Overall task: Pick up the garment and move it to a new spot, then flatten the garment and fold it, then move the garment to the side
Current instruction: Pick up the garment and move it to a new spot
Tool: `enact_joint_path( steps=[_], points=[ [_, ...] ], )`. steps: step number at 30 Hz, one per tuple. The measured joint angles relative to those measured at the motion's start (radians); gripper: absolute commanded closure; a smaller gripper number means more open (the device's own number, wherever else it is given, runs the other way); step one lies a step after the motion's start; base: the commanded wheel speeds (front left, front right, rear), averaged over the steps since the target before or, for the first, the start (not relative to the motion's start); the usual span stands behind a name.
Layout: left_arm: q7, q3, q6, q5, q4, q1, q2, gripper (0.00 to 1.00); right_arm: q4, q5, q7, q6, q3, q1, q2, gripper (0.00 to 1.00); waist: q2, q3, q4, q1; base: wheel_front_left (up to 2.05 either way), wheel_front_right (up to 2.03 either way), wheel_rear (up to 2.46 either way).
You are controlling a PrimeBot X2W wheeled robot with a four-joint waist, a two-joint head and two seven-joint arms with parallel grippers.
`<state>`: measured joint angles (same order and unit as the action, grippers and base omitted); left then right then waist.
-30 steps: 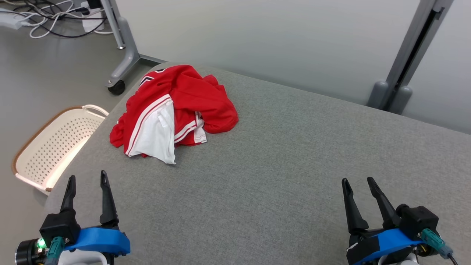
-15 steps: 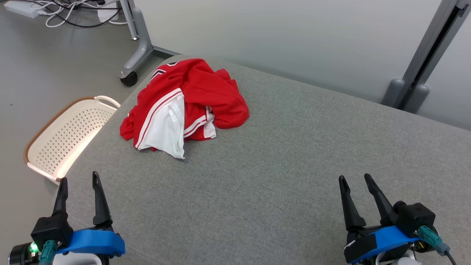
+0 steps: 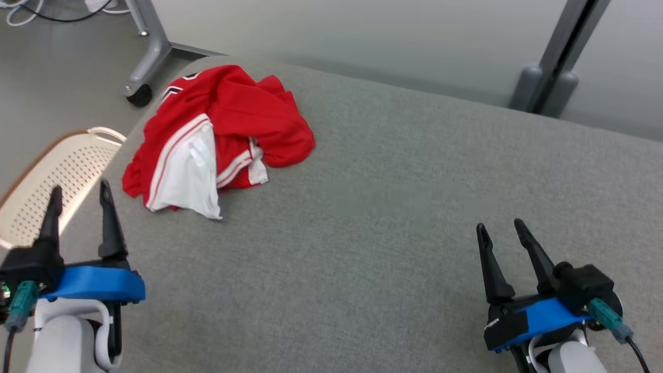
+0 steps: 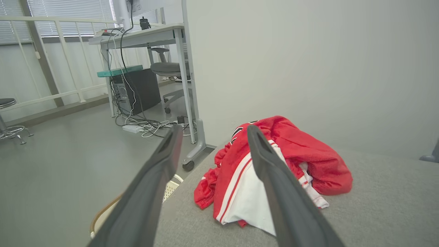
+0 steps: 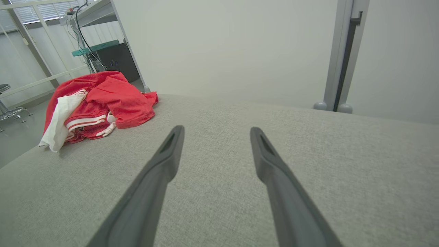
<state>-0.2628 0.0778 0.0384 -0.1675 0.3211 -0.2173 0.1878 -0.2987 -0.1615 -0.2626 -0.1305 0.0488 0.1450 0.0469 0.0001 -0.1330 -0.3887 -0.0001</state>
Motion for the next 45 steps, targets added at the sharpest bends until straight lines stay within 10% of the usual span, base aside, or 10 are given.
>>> enact_joint_path(
  steps=[23,37,38,39,40,45],
  points=[
    [0.000,0.117,0.074,-0.066,0.339,-0.495,0.278,0.00,0.244,0.174,0.011,0.000,-0.035,0.105,0.001,0.00,0.0002,-0.348,0.286,0.0003,0.00,0.00,0.00],
    [0.000,0.019,0.088,-0.134,0.667,-0.590,0.267,0.00,0.276,0.178,0.022,0.000,-0.025,0.118,0.001,0.00,0.0002,-0.385,0.294,0.0000,0.00,0.00,0.00],
    [0.000,0.005,0.091,-0.147,0.681,-0.591,0.264,0.23,0.276,0.178,0.023,0.000,-0.022,0.119,0.001,0.00,0.0002,-0.383,0.295,0.0001,0.00,0.00,0.00],
    [0.000,-0.006,0.091,-0.165,0.691,-0.593,0.260,0.75,0.276,0.177,0.023,0.000,-0.020,0.119,0.001,0.00,0.0002,-0.381,0.296,0.0000,0.00,0.00,0.00],
    [0.000,-0.023,0.091,-0.177,0.701,-0.595,0.260,1.00,0.276,0.176,0.024,0.000,-0.018,0.120,0.001,0.00,0.0002,-0.379,0.296,0.0001,0.00,0.00,0.00],
    [0.000,-0.065,0.091,-0.221,0.683,-0.597,0.283,1.00,0.271,0.171,0.024,0.000,-0.014,0.120,0.001,0.00,0.0002,-0.360,0.298,0.0001,0.00,0.00,0.00]
  ],
)
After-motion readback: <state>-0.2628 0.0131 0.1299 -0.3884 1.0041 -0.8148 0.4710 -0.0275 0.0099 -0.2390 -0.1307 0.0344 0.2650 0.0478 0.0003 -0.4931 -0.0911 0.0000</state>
